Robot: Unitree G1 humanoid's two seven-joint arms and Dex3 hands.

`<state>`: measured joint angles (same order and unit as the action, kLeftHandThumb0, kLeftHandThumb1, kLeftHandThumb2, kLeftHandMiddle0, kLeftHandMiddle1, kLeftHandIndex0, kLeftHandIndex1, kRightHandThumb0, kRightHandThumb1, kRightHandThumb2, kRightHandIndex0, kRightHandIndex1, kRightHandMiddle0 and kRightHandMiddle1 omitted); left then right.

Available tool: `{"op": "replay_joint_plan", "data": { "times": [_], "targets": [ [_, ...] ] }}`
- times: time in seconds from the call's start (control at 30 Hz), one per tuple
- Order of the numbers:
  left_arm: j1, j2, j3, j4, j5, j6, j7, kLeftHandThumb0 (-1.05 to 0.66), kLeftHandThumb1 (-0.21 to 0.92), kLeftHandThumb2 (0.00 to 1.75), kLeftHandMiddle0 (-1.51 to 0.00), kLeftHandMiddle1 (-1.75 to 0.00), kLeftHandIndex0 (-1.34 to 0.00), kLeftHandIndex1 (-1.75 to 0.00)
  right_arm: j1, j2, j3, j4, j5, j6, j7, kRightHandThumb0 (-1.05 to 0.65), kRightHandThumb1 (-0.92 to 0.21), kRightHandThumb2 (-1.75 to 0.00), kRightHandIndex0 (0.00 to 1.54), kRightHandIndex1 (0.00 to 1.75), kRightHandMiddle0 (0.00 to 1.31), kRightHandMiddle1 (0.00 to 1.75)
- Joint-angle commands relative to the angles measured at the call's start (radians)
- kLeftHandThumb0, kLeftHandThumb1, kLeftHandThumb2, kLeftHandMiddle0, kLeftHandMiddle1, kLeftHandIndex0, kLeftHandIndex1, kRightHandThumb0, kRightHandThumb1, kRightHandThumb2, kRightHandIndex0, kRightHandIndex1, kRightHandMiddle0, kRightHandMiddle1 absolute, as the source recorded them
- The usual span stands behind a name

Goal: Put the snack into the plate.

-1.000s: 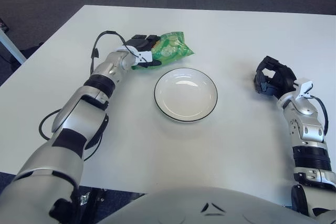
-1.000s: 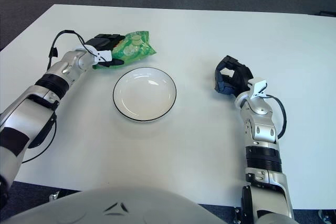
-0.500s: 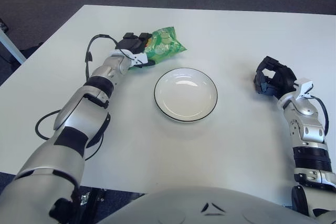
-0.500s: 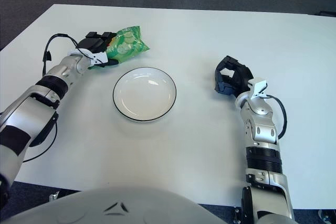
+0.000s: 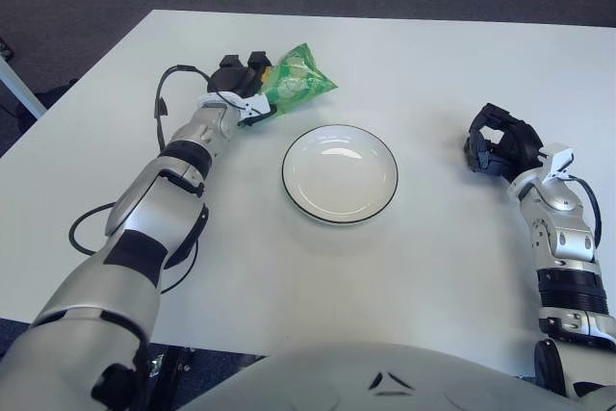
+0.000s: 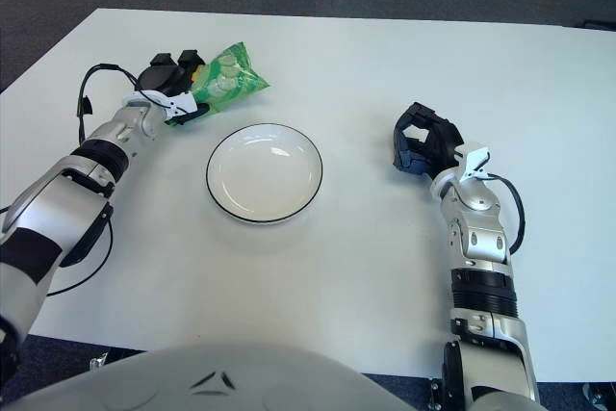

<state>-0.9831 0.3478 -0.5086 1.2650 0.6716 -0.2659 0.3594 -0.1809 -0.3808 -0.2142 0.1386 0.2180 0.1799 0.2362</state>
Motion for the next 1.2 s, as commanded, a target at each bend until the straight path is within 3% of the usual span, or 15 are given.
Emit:
{"op": "replay_joint_plan", "data": {
  "times": [0.0,0.5,0.73,1.17],
  "targets": [
    [0.056,-0.007,-0.003,0.041,0.003,0.019,-0.016,0.01,0.02,1.53,-0.88,-1.37,-0.72,-1.75,0.044,0.009,0.012,0.049,-0.011,0.05,0.01,-0.45,-0.41,-1.2,1.21,1.75,0.54,1.75],
    [0.053,-0.009,0.018,0.02,-0.006,-0.038,0.036,0.0,-0.07,1.63,-0.97,-1.39,-0.75,-1.75,0.041,0.006,0.009,0.055,-0.013,0.052,0.018,-0.45,-0.42,-1.19,1.21,1.75,0.53,1.75],
    [0.041,0.008,0.019,-0.004,-0.007,-0.112,0.084,0.0,-0.12,1.68,-1.01,-1.4,-0.77,-1.75,0.04,0.005,0.008,0.062,-0.016,0.043,0.024,-0.45,-0.42,-1.19,1.21,1.75,0.53,1.75],
    [0.022,0.052,0.053,-0.161,-0.023,-0.229,0.144,0.0,-0.14,1.74,-1.02,-1.51,-0.74,-1.75,0.028,0.004,0.004,0.097,-0.019,0.024,0.036,-0.45,-0.42,-1.19,1.21,1.75,0.53,1.75]
  ]
}}
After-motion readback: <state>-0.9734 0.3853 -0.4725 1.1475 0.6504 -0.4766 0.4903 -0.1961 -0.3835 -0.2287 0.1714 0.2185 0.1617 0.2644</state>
